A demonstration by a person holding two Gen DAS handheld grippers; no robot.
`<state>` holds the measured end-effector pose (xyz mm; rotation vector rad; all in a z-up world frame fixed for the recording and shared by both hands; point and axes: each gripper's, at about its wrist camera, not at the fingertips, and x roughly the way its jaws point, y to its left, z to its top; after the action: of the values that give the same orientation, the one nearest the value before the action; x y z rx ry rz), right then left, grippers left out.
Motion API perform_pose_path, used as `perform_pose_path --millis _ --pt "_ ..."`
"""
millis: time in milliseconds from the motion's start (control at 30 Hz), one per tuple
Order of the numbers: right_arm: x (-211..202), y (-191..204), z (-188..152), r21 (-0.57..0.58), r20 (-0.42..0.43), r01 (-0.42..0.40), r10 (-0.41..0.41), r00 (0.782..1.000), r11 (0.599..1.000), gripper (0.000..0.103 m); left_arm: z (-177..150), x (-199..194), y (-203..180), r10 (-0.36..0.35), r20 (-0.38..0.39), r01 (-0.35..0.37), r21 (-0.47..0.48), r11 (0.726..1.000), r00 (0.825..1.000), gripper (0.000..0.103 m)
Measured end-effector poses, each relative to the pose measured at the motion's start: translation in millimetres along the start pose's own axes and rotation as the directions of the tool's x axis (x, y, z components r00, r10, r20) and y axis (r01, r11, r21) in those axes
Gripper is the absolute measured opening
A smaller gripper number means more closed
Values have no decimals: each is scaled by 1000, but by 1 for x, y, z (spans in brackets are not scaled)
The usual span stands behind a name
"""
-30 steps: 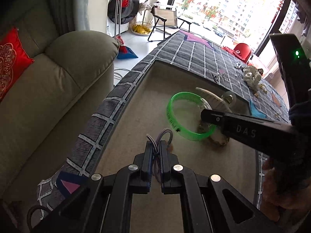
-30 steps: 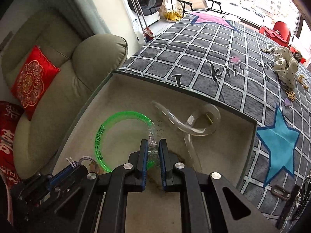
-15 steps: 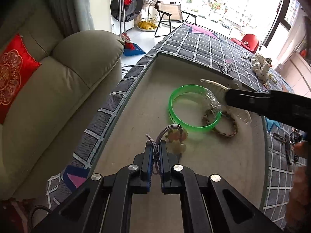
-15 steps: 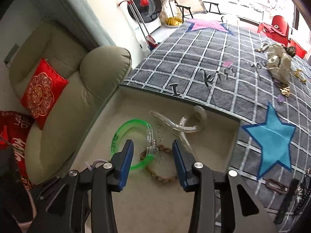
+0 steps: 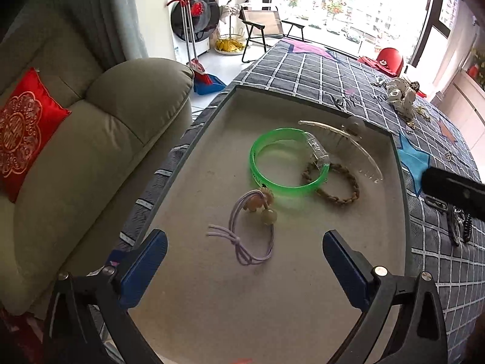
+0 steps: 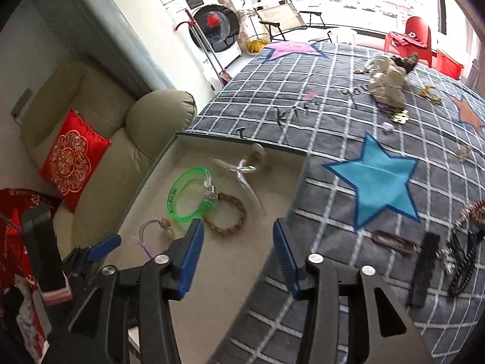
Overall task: Organize jewelry
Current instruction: 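Open the left tool over the box while the right tool releases the green bangle, then move both open tools from the box back over the black clips on the bed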
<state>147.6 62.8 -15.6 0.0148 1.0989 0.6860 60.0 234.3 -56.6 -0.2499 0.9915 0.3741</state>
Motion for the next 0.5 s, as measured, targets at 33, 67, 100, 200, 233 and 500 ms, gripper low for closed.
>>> perform_pose_path --millis 33,67,100,200,233,500 --pt "-4 -3 -3 3 8 3 -3 1000 1000 65 -1 -3 0 5 9 -5 0 1000 1000 103" --pt "-8 -6 -6 6 13 5 -5 1000 1000 66 -1 -6 0 8 18 -8 -1 1000 1000 103" --pt "-11 -9 -9 12 16 6 -6 1000 1000 70 -1 -9 0 11 30 -11 -1 1000 1000 103" --pt "-19 -19 -18 32 22 4 -5 1000 999 79 -1 -18 -3 12 50 -12 5 1000 999 103" --pt "-22 -23 -21 40 25 6 -7 1000 999 81 -2 -20 -4 10 52 -11 7 1000 999 103" --pt "-45 -51 -40 109 59 -10 3 998 994 85 -6 -49 -32 -18 84 13 60 998 996 103"
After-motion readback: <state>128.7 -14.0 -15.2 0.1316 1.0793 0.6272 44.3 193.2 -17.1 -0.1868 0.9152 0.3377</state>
